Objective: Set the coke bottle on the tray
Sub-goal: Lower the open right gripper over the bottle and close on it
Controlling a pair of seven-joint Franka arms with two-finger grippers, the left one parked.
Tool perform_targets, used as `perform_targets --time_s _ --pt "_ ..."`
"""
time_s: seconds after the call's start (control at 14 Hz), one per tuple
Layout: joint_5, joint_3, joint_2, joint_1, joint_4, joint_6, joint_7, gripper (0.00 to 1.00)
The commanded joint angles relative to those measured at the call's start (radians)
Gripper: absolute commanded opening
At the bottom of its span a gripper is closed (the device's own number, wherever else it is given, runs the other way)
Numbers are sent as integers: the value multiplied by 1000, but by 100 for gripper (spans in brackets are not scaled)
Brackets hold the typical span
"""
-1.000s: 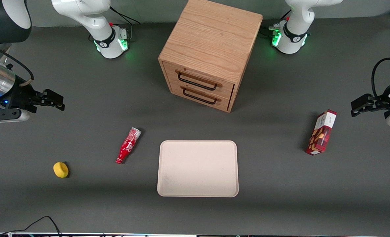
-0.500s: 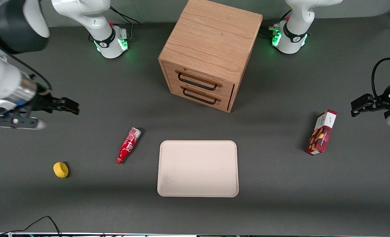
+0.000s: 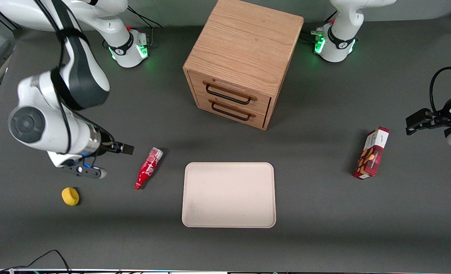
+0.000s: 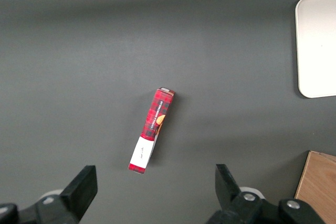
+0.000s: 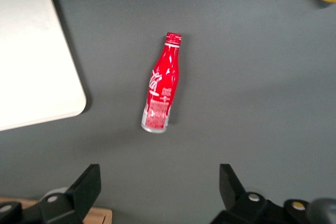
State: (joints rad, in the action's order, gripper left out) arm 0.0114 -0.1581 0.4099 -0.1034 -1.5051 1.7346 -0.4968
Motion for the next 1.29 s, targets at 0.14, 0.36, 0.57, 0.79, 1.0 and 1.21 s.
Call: perform_targets --time_s 0.14,0.36,0.57,0.79,1.0,1.21 --pt "47 -9 89 -4 -7 90 -90 100" --pt "62 -24 93 -13 -96 212 -140 100" --pt "71 -24 127 -15 -116 287 -190 100" --pt "96 -26 174 -16 -136 373 -348 100" --pt "137 -27 165 -15 -269 556 -480 100" --pt "139 -27 167 -15 -299 568 -483 100"
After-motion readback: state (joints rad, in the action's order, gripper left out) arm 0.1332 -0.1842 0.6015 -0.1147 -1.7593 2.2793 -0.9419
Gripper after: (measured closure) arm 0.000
